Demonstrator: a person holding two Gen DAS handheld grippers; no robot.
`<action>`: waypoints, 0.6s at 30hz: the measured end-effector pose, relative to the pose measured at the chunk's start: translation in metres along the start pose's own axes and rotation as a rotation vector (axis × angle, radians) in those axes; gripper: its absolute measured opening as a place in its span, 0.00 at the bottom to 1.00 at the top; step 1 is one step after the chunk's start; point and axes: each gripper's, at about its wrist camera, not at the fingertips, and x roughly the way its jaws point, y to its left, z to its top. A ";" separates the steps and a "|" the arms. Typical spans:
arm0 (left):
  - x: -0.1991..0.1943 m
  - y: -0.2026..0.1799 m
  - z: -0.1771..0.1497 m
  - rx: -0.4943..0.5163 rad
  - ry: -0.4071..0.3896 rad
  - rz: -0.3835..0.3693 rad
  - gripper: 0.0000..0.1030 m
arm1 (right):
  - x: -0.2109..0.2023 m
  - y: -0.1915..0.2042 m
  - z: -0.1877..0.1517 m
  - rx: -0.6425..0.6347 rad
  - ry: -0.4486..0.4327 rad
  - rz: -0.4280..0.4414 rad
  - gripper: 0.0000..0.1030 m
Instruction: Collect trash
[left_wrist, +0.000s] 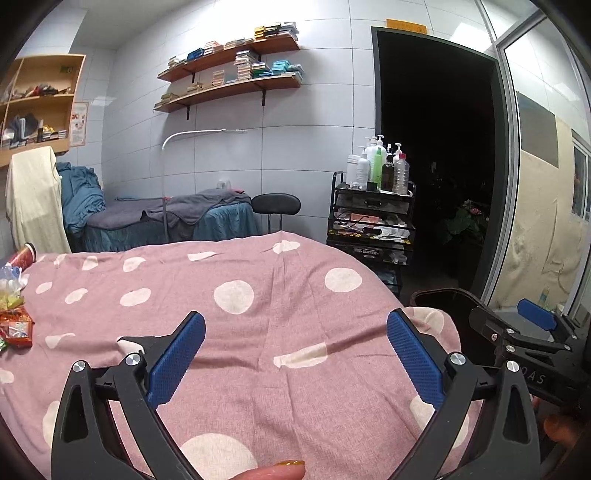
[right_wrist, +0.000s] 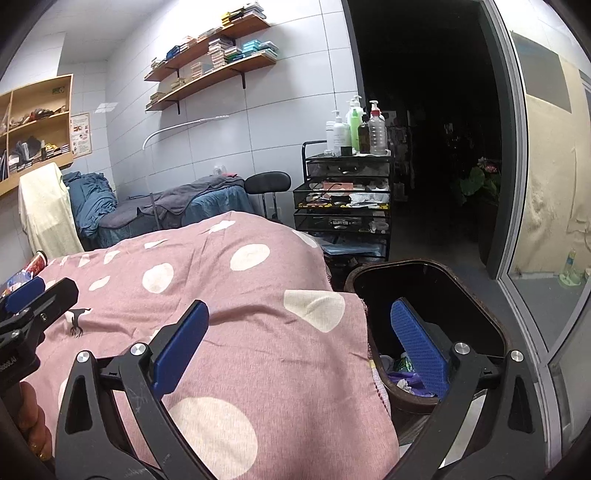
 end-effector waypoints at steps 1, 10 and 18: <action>-0.002 0.000 -0.002 0.000 0.000 0.001 0.95 | -0.002 0.001 -0.001 -0.005 -0.002 0.001 0.95; -0.008 0.004 -0.012 0.001 0.013 0.007 0.95 | -0.016 0.008 -0.008 -0.034 -0.015 0.014 0.95; -0.011 0.005 -0.014 0.003 0.009 0.019 0.95 | -0.020 0.003 -0.011 -0.027 -0.023 0.001 0.95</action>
